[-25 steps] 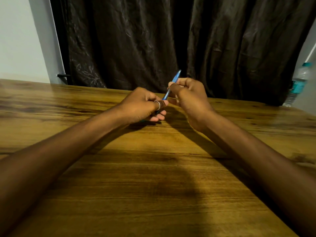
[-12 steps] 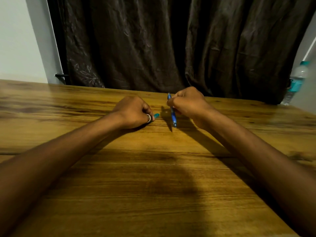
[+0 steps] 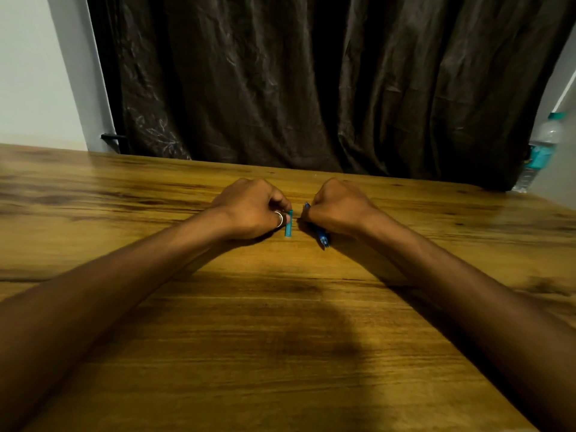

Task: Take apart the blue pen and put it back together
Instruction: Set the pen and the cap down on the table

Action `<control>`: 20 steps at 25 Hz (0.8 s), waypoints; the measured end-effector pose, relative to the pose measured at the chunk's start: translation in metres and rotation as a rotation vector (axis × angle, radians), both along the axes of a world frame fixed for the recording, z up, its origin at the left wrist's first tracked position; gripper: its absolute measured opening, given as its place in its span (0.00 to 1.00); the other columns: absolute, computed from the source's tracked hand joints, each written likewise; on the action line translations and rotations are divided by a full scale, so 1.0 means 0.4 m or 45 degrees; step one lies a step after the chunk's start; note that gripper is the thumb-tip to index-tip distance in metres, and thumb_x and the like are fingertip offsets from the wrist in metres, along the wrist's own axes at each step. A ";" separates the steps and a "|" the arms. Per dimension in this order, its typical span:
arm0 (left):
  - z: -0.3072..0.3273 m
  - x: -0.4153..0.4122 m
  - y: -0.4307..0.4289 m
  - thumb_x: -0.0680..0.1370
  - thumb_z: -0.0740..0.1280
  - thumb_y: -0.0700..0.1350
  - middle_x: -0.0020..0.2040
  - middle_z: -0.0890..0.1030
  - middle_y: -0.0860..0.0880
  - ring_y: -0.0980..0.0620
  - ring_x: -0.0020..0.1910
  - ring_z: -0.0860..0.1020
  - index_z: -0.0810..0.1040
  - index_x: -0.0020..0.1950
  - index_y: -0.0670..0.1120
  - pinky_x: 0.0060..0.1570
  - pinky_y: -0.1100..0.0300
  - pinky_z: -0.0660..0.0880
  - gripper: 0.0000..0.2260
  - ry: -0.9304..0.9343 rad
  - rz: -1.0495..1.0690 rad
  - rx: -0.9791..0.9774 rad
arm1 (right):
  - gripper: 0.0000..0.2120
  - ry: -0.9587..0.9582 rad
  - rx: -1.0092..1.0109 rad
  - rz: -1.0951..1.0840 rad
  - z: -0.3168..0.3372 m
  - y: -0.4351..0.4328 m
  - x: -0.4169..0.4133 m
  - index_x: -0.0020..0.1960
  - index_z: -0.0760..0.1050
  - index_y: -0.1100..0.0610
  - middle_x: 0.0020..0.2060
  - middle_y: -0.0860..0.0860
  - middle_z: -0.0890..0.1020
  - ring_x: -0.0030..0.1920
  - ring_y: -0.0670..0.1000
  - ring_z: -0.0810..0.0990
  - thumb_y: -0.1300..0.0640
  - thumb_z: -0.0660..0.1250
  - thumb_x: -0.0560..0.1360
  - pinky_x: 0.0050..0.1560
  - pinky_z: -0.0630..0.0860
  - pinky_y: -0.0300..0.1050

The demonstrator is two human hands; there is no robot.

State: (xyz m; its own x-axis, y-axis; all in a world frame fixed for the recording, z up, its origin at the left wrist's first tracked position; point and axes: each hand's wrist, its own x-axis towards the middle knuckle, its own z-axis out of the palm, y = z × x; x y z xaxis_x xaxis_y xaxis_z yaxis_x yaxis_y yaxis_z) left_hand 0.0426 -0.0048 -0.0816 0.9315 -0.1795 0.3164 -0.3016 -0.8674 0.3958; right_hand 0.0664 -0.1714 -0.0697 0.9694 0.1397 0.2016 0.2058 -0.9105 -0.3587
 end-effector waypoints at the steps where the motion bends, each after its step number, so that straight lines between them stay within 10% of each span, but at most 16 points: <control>1: -0.002 0.002 0.002 0.78 0.71 0.49 0.61 0.84 0.55 0.54 0.60 0.79 0.84 0.61 0.54 0.54 0.61 0.73 0.12 -0.004 -0.027 0.024 | 0.10 -0.008 -0.006 0.006 -0.002 0.001 0.000 0.34 0.81 0.57 0.28 0.50 0.79 0.33 0.48 0.77 0.52 0.74 0.70 0.29 0.68 0.41; 14: -0.005 0.000 -0.005 0.79 0.68 0.51 0.60 0.85 0.55 0.54 0.59 0.80 0.84 0.61 0.55 0.54 0.60 0.75 0.11 0.022 -0.091 0.089 | 0.12 -0.068 -0.079 0.045 -0.021 0.003 0.006 0.37 0.83 0.58 0.30 0.52 0.80 0.36 0.50 0.81 0.50 0.74 0.71 0.30 0.71 0.42; 20: -0.041 -0.005 0.003 0.81 0.60 0.61 0.69 0.78 0.50 0.47 0.66 0.74 0.74 0.71 0.53 0.62 0.48 0.74 0.22 -0.101 0.081 0.324 | 0.29 -0.241 0.042 -0.159 -0.062 0.006 0.010 0.37 0.81 0.56 0.36 0.54 0.83 0.44 0.57 0.82 0.35 0.55 0.79 0.40 0.74 0.50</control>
